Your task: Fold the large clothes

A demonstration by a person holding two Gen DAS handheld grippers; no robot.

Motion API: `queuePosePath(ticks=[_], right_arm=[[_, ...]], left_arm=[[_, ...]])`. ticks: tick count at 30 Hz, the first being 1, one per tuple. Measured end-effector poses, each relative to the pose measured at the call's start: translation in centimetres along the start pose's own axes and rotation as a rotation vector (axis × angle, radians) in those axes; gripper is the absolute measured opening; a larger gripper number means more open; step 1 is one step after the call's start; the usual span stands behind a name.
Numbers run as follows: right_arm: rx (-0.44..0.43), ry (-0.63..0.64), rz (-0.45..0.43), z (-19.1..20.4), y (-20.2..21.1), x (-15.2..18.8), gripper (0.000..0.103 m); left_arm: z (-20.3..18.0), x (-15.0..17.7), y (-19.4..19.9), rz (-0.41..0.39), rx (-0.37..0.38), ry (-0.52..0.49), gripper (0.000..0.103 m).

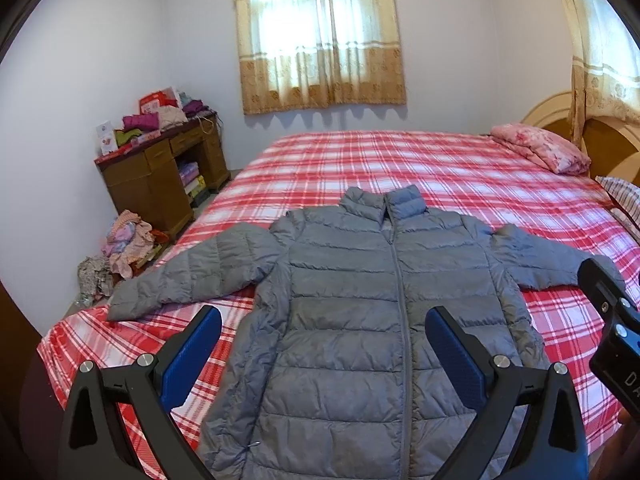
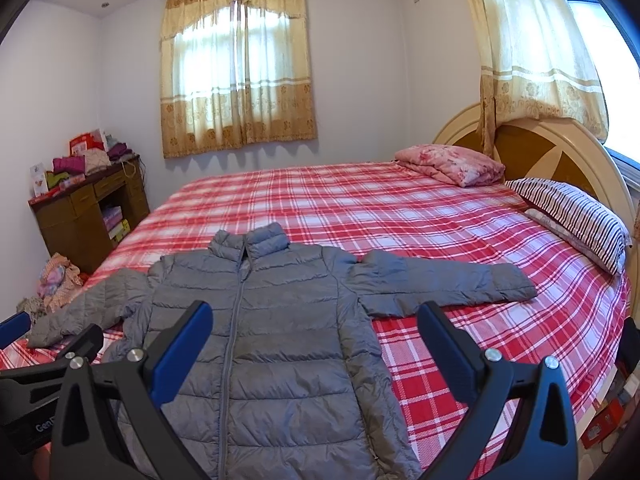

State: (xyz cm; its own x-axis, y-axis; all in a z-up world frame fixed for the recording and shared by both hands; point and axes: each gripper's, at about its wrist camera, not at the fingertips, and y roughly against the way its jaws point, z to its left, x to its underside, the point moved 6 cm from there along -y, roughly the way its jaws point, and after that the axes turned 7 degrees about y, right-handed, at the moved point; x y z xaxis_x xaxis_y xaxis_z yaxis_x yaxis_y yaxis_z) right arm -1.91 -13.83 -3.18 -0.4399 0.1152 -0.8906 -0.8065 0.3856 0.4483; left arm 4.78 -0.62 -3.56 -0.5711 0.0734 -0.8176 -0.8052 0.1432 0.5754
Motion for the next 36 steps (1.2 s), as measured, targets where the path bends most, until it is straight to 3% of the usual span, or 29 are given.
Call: queuePosePath(ticks=[26, 32, 36], right_arm=[[-0.011, -0.04, 0.084, -0.3, -3.7, 0.1, 0.103], [0.002, -0.052, 0.077, -1.5, -4.1, 0.1, 0.103], [0.03, -0.075, 0.038, -4.6, -4.5, 0.4, 0.103]], left_arm=[[-1.4, -1.0, -3.5, 0.037, -0.007, -0.029, 0.102], [-1.6, -1.2, -4.5, 0.058, 0.019, -0.022, 0.102], [-0.8, -1.2, -5.9, 0.095, 0.104, 0.011, 0.102]])
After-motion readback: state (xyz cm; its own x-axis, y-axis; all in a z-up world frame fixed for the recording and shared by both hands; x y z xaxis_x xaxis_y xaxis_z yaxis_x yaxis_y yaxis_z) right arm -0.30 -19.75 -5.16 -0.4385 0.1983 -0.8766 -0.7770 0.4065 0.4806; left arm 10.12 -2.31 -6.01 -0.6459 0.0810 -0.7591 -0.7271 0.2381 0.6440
